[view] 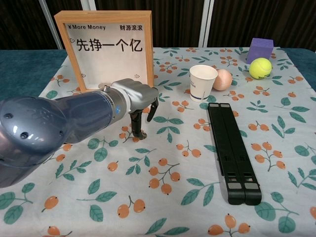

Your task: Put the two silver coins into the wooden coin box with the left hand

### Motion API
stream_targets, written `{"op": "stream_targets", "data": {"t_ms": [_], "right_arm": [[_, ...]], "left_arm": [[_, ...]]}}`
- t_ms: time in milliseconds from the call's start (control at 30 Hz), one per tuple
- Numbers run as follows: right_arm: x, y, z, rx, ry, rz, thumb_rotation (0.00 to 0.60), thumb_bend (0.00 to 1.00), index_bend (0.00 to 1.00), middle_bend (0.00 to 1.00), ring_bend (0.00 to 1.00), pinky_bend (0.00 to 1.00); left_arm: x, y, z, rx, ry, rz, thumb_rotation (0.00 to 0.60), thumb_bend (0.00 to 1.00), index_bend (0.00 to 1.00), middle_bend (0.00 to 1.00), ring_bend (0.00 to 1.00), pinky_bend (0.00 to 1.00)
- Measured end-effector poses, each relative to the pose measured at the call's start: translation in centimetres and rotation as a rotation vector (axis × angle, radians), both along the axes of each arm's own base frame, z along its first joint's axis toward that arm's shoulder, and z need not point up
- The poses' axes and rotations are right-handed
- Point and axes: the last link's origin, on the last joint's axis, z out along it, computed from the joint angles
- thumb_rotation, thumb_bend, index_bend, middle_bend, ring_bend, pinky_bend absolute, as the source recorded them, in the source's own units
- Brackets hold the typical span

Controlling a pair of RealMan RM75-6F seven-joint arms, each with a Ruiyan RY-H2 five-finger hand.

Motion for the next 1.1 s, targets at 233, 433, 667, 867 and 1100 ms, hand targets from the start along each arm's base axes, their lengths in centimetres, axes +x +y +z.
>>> {"op": "stream_targets", "data": {"t_ms": [233,433,667,867,1100], "right_arm": [[-0.04,0.05,0.02,0.002,0.005,-0.006,0.600,0.41,0.10,0.05,0.03,0.00],[-0.02,0.03,0.03,-0.001,0.005,-0.008,0.600,0.41,0.10,0.05,0.03,0.00],[-0.02,0.03,0.04,-0.002,0.006,-0.007,0.600,0.41,0.10,0.05,0.03,0.00],[0.00,0.03,0.04,0.000,0.006,-0.006,0.600,0.41,0.10,0.05,0.03,0.00],[0.00,0.05,0.02,0.000,0.008,-0.006,0.600,0.41,0.10,0.05,0.03,0.00]], "left_arm": [[-0.17,-0.03,0.01,0.000,0.011,0.000,0.600,0.15,0.46,0.00,0.00,0.00],[-0.17,0.00,0.03,0.004,0.013,-0.006,0.600,0.15,0.46,0.00,0.00,0.00],[-0.36,-0.07,-0.08,0.004,0.021,-0.011,0.600,0.15,0.46,0.00,0.00,0.00],[-0.43,-0.14,-0.09,0.003,0.026,-0.010,0.600,0.15,0.46,0.00,0.00,0.00],[-0.40,-0.18,-0.10,0.006,0.029,-0.015,0.600,0.15,0.46,0.00,0.00,0.00]]}}
